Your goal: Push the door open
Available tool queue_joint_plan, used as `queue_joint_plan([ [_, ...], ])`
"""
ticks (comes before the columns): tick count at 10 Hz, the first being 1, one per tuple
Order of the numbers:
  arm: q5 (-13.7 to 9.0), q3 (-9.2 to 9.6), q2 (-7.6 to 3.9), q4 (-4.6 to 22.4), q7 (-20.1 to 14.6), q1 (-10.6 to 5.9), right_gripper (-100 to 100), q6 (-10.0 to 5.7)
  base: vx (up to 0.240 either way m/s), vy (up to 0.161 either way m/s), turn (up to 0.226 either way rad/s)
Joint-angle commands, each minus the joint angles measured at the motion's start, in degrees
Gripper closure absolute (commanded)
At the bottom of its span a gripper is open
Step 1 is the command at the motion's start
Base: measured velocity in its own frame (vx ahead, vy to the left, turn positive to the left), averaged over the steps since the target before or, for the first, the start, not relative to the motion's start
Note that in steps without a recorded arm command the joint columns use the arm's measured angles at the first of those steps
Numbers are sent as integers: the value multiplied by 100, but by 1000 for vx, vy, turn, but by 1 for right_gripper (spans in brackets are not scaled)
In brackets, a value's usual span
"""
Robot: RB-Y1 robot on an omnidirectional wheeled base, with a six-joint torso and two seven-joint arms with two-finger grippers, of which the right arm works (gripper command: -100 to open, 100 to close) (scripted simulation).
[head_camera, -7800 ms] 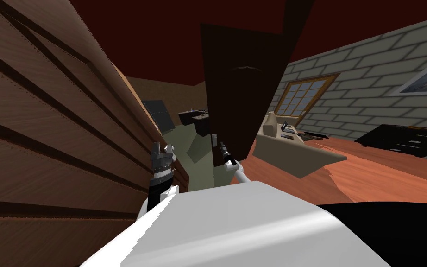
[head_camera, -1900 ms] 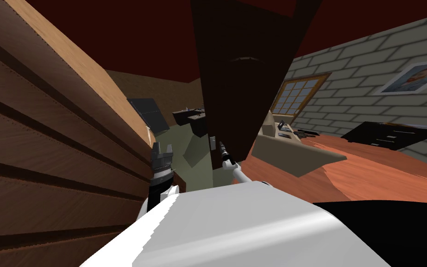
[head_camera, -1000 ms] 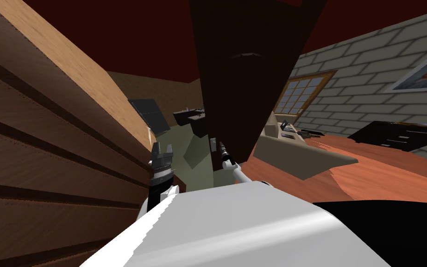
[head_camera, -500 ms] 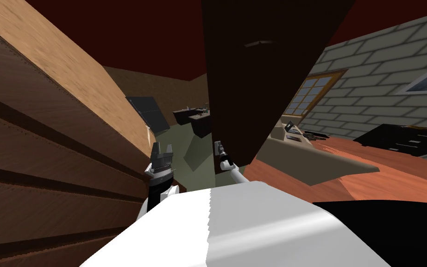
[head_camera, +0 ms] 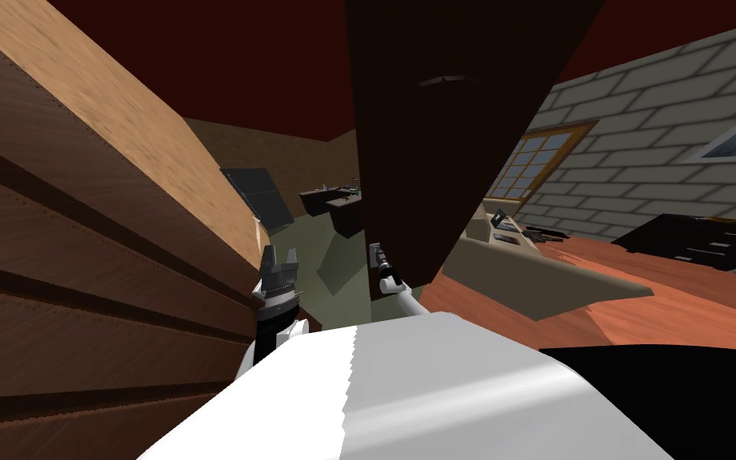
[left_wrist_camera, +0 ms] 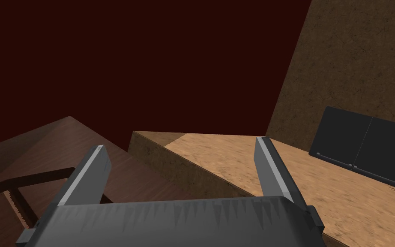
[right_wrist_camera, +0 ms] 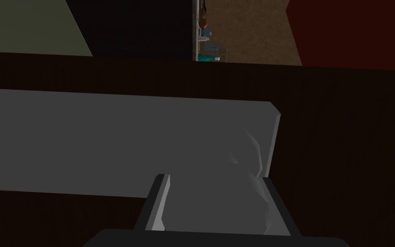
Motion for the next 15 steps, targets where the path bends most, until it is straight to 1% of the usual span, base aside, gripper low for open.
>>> queue_joint_plan([
  [1, -4, -16, -13, -8, -4, -4, 100, -14, 0, 0, 0],
  [2, 115, -15, -104, 52, -122, -42, 100, 8, 90, -1, -169],
  [6, 395, -48, -251, 176, -412, -147, 100, 27, 183, -14, -202],
  [7, 181, 55, -267, 133, -201, -102, -100, -8, 60, -2, -17],
  [10, -121, 203, -337, 30, 61, -38, -100, -43, -94, -34, 21],
  [13, -526, 400, -380, -108, 412, 47, -100, -88, -93, -25, 13],
  [15, -828, 547, -380, -211, 673, 111, -100, -122, -81, -19, 14],
])
